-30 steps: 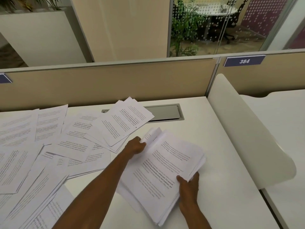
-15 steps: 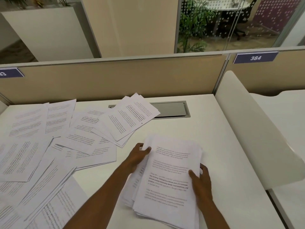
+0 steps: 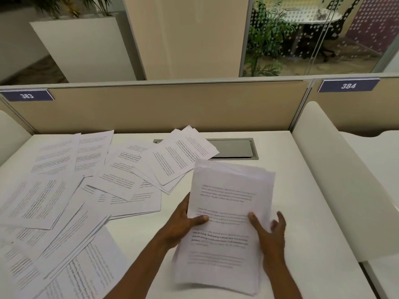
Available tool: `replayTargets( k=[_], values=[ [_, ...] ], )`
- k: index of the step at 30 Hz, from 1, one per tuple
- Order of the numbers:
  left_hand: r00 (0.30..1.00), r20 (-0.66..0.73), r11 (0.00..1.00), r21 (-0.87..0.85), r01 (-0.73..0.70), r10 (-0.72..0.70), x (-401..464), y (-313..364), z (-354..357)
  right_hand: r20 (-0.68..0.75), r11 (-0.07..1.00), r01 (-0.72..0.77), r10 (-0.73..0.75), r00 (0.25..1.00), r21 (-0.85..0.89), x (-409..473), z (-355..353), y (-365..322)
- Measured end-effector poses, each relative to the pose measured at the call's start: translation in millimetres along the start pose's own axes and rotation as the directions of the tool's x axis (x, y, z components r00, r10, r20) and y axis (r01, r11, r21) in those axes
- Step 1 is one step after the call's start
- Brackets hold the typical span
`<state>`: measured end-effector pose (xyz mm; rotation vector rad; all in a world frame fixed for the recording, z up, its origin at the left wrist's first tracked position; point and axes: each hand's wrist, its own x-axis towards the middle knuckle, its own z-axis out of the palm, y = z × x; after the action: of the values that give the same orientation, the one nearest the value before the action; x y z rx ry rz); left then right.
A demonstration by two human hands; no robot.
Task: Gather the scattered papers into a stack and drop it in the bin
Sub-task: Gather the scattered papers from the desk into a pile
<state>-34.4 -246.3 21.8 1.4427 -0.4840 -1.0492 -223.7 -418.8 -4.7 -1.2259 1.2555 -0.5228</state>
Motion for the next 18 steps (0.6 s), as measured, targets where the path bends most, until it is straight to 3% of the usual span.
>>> replayTargets(
  k=[2, 3, 6, 9, 15, 18],
  values=[
    [0.999, 0.003, 0.998, -0.034, -0.047, 0.047, -11.1, 9.8, -1.0, 0.234, 0.972, -0.031, -0.025, 0.972, 0.231, -1.0, -10.9, -16.8],
    [0.997, -0.009, 0.997, -0.04, -0.071, 0.071, -14.9, 14.2, -0.5, 0.297, 0.966, 0.006, -0.086, 0.951, 0.26, -4.0, -12.9, -24.2],
    [0.985, -0.101, 0.989, -0.042, -0.143, 0.138, -23.0, 29.6, 2.8, 0.214, 0.941, 0.237, -0.29, 0.933, 0.242, -22.2, -7.7, -48.7],
    [0.96, -0.183, 0.971, -0.063, -0.229, 0.214, -30.9, 45.9, 1.2, 0.136, 0.87, 0.44, -0.475, 0.87, 0.222, -35.7, -1.4, -65.3],
    [0.916, -0.233, 0.946, 0.085, -0.314, 0.325, -53.1, 47.9, -11.3, 0.115, 0.773, 0.61, -0.631, 0.767, 0.176, -42.6, -3.8, -61.6],
    [0.9, -0.253, 0.935, 0.108, -0.338, 0.355, -58.9, 33.7, -8.0, 0.15, 0.793, 0.588, -0.609, 0.779, 0.16, -42.5, -6.5, -49.3]
  ],
)
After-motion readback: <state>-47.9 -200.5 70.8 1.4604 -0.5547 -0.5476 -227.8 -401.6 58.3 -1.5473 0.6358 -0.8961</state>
